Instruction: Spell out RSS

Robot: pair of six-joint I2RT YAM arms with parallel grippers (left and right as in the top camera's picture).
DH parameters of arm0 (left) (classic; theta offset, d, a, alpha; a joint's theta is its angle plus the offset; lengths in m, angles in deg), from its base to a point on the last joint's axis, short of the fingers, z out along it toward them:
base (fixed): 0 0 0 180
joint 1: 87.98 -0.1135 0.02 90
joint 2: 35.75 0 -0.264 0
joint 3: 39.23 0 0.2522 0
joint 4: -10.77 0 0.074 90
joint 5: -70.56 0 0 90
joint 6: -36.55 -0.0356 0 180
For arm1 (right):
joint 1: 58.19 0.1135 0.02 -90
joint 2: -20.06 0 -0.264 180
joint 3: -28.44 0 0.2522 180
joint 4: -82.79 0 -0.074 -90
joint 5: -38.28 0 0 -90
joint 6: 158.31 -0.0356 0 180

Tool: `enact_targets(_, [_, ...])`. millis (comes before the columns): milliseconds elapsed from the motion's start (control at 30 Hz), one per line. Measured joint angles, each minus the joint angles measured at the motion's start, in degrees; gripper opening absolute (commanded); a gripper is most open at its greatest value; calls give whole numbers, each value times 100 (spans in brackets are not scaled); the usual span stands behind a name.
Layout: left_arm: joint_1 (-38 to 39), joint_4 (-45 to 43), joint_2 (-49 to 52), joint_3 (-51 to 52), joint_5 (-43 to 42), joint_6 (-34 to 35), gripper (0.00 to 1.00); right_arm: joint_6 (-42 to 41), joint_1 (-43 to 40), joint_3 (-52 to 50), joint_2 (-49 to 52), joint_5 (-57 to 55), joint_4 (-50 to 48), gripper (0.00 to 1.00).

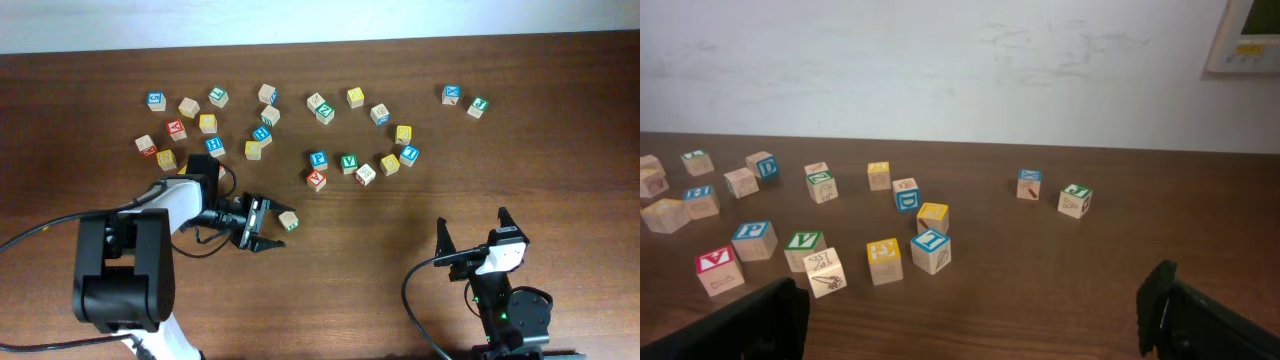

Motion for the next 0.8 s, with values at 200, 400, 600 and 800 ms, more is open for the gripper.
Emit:
enact_targets(200, [0,140,-33,-111,70,-577,66,-2,0,0,0,0,0,98])
enact_targets(400, [389,651,-2341,-136,1486,-787,68,2,0,0,-4,0,0,98])
enact_targets(600, [3008,872,-3528,-175,5779,-516,79,2,0,0,-4,2,2,98])
enact_targets(800, [4734,721,-1843,-179,8666,1373,82,2,0,0,-4,0,0,98])
